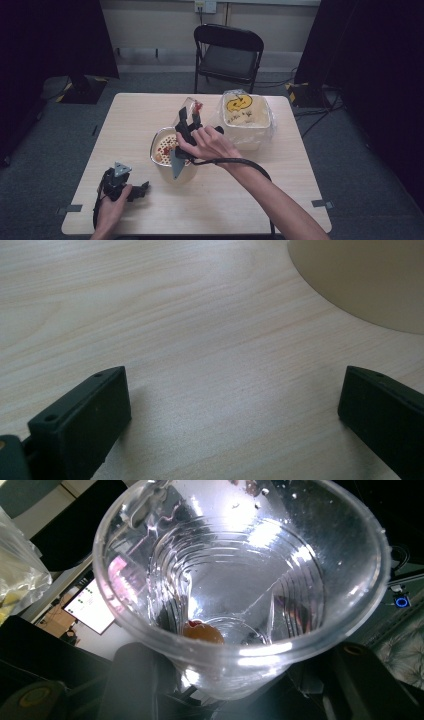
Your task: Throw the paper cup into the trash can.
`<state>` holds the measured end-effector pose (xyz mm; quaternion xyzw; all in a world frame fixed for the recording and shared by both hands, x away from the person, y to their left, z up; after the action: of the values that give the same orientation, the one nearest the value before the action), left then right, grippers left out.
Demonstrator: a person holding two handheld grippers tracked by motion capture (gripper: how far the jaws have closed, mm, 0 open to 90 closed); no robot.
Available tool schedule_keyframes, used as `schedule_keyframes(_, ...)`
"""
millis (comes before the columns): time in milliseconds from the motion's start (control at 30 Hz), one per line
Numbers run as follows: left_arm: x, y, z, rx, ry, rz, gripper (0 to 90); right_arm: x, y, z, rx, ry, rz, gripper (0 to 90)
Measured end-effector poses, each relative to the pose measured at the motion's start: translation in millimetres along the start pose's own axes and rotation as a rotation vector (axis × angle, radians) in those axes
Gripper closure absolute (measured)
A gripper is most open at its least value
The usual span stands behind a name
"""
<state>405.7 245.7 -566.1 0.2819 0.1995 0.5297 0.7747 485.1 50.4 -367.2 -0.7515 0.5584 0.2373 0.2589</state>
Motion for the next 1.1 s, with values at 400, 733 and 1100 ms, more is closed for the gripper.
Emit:
schedule_keyframes(400, -0.1, 0.0, 0.0, 0.001, 0.0, 0.0, 0.0, -1.6, 1.0, 1.8, -0.001, -0.001, 0.004, 50.4)
schedule_keyframes(733, -0.1, 0.0, -0.1, 0.001, 0.001, 0.0, 0.0, 3.4, -5.0, -15.2, -0.048, -0.369, 0.149, 50.4)
schedule_keyframes(1100, 0.0, 0.0, 0.0, 0.0, 0.0, 0.0, 0.0, 23.6, -12.3, -42.2, -0.226, -1.294, 0.587, 50.6)
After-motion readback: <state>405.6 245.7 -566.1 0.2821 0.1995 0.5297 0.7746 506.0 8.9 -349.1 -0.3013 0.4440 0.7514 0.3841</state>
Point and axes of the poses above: each handheld gripper's, and its own axes: y roughly backward along the jaws, z roughly out of its top, x roughly to its left, the point moved 9 cm from there along -y, roughly forward along the jaws, and after that the axes turned 4 degrees about -x, right-handed, at the moved point
